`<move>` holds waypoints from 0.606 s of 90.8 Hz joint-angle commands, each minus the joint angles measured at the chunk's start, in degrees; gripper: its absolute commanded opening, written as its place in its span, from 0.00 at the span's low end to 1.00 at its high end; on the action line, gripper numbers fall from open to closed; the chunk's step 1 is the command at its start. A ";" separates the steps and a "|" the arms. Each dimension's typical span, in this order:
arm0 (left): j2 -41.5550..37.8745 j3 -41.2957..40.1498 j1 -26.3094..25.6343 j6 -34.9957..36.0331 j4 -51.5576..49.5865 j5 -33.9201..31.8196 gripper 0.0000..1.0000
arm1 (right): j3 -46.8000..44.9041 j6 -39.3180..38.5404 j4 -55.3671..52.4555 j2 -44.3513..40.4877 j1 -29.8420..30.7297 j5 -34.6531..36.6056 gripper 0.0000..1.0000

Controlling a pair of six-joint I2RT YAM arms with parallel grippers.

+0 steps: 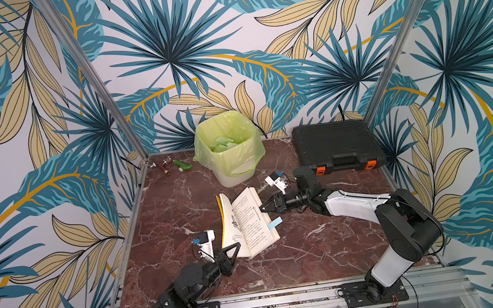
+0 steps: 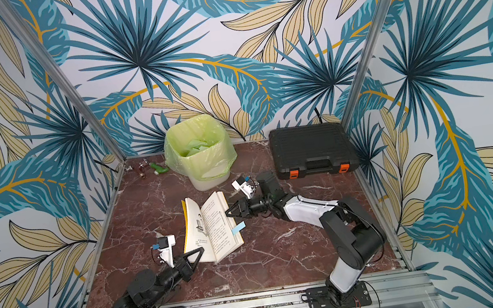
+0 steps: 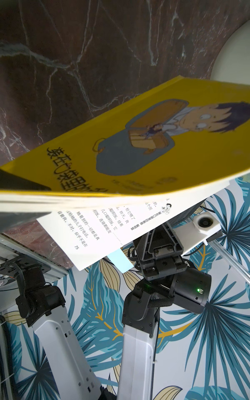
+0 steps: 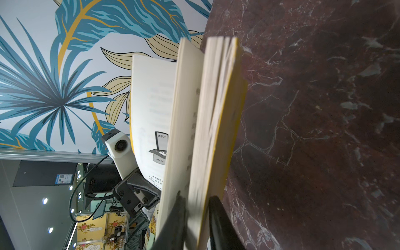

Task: Peel off the used sticky note
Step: Turn the page of the book at the center of the board.

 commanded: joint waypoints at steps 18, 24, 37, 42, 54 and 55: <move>4.77 -1.65 0.28 1.28 0.66 -2.25 0.19 | 1.12 -6.99 -15.59 -8.11 0.28 5.18 0.00; 8.41 -1.73 0.20 1.13 3.09 -2.46 0.40 | 2.98 -9.79 -22.69 -10.05 0.27 8.27 0.00; 16.94 -0.96 0.22 1.54 8.86 -2.69 0.65 | 6.11 -11.93 -36.90 -12.63 0.27 14.56 0.00; 20.59 0.18 0.22 2.56 10.16 -2.61 0.68 | 6.23 -11.85 -37.92 -13.51 0.50 15.09 0.00; 27.34 4.04 0.27 5.28 10.52 -2.66 0.73 | 5.44 -11.63 -38.47 -14.07 0.64 16.98 0.00; 27.75 4.45 0.24 5.46 10.39 -2.68 0.73 | 5.34 -11.52 -38.36 -14.08 0.66 17.14 0.00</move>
